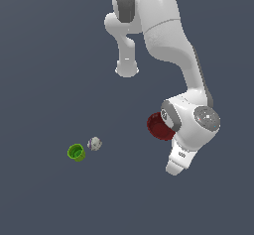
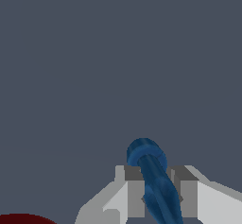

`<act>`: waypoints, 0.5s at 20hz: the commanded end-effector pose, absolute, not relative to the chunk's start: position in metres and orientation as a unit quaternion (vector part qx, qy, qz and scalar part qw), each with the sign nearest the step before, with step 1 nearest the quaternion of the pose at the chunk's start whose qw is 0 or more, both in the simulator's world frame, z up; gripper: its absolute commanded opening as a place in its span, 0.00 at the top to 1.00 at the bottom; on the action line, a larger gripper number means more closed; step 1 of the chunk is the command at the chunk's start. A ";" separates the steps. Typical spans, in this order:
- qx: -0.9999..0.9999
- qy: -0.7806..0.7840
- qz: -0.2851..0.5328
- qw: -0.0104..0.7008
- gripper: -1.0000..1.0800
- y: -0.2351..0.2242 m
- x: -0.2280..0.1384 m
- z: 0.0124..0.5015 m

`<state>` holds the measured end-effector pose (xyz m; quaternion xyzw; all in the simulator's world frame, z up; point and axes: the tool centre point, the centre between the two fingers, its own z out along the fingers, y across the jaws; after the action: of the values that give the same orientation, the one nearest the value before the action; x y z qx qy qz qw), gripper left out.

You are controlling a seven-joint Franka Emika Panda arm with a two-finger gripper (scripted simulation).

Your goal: Pick up a designated object from a clutter of objects.

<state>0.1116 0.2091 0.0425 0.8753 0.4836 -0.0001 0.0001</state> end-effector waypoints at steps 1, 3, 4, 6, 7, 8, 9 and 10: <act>0.875 0.484 0.000 0.000 1.00 0.209 0.112 0.042; 0.875 0.484 0.000 0.000 1.00 0.209 0.112 0.042; 0.875 0.484 0.000 0.000 1.00 0.209 0.112 0.042; 0.875 0.484 0.000 0.000 1.00 0.209 0.111 0.043; 0.875 0.484 0.000 0.000 1.00 0.209 0.111 0.043; 0.875 0.483 0.000 0.000 1.00 0.207 0.111 0.044; 0.875 0.483 0.000 0.000 1.00 0.206 0.111 0.045; 0.875 0.483 0.000 0.000 1.00 0.205 0.110 0.047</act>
<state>0.1103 0.2068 0.0445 0.8752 0.4837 -0.0005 -0.0001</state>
